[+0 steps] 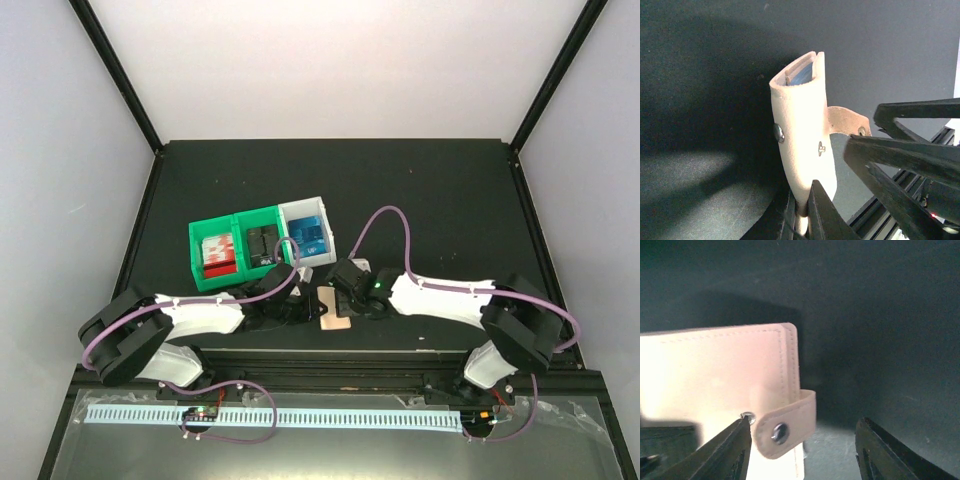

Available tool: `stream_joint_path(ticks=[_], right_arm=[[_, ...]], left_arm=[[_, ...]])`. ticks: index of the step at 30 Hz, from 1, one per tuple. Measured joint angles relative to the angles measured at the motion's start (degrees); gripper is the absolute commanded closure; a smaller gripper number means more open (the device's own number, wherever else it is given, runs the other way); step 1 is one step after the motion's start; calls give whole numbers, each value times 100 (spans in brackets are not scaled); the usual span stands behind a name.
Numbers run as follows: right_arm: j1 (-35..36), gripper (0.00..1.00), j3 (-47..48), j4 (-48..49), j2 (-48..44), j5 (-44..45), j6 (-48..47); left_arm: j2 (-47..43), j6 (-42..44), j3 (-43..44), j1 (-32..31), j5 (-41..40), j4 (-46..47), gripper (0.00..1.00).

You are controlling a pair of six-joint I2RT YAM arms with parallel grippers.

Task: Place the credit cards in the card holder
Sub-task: Open the card holder at the center of the board.

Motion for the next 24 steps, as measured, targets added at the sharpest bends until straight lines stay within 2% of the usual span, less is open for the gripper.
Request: stream_joint_path(ticks=[3, 9, 17, 21, 24], right_arm=[[-2, 63, 31, -90, 249, 129, 44], [-2, 66, 33, -297, 417, 424, 166], [-2, 71, 2, 105, 546, 378, 129], [-4, 82, 2, 284, 605, 380, 90], [-9, 95, 0, 391, 667, 356, 52]], left_arm=[[0, 4, 0, 0, -2, -7, 98], [0, 31, 0, 2, -20, -24, 92], [2, 85, 0, 2, -72, -46, 88], [13, 92, 0, 2, -85, -61, 86], [15, 98, 0, 2, -94, -72, 79]])
